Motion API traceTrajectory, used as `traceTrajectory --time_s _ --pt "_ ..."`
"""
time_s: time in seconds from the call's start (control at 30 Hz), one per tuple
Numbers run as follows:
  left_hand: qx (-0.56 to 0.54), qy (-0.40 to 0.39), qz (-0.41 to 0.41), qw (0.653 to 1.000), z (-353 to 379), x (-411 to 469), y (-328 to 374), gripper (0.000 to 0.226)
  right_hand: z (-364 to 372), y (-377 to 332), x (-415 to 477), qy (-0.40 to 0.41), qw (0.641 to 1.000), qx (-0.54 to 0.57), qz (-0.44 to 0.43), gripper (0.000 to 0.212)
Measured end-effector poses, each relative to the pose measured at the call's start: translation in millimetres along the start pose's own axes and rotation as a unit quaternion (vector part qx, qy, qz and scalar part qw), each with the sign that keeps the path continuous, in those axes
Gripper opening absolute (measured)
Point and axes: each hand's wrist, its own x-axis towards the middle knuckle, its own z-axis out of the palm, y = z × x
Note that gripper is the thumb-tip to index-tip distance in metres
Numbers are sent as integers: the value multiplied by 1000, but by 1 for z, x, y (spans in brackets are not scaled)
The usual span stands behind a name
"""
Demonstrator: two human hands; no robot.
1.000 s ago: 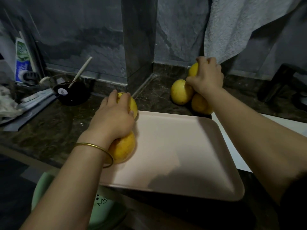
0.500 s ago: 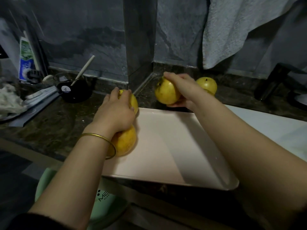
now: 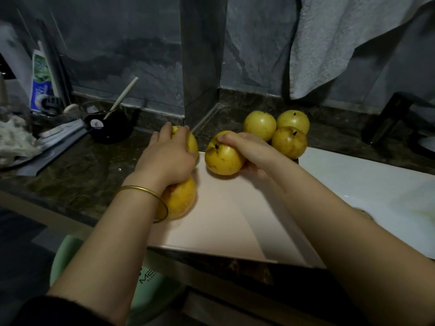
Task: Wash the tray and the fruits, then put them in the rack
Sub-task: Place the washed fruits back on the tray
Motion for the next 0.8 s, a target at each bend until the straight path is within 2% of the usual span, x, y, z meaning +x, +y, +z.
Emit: traceTrajectory --time_s 0.13,0.3,0.37,0.5,0.57,0.67,0.73,0.8 --pt "-5 2 4 1000 1 2 -2 63 4 0 -2 27 996 -77 -27 42" --pt "-4 3 9 1000 0 1 -2 63 5 0 -4 39 994 -95 22 36" --pt "-2 3 8 1000 0 1 -2 63 4 -4 -4 47 992 -114 16 35" --pt "4 0 3 1000 0 0 -1 64 -2 -11 1 71 953 -295 -25 53" --pt "3 -2 1 1000 -1 0 0 64 -3 -13 1 66 937 -342 -17 57" --pt "6 -4 -2 1000 -2 -1 1 64 -5 -10 -1 91 911 -403 -16 52" --pt "9 -6 -4 1000 -2 -1 1 64 -5 -9 -3 140 882 -445 -59 45" --pt "10 -8 -5 1000 -2 -1 2 64 -4 -11 -7 177 870 -448 -107 39"
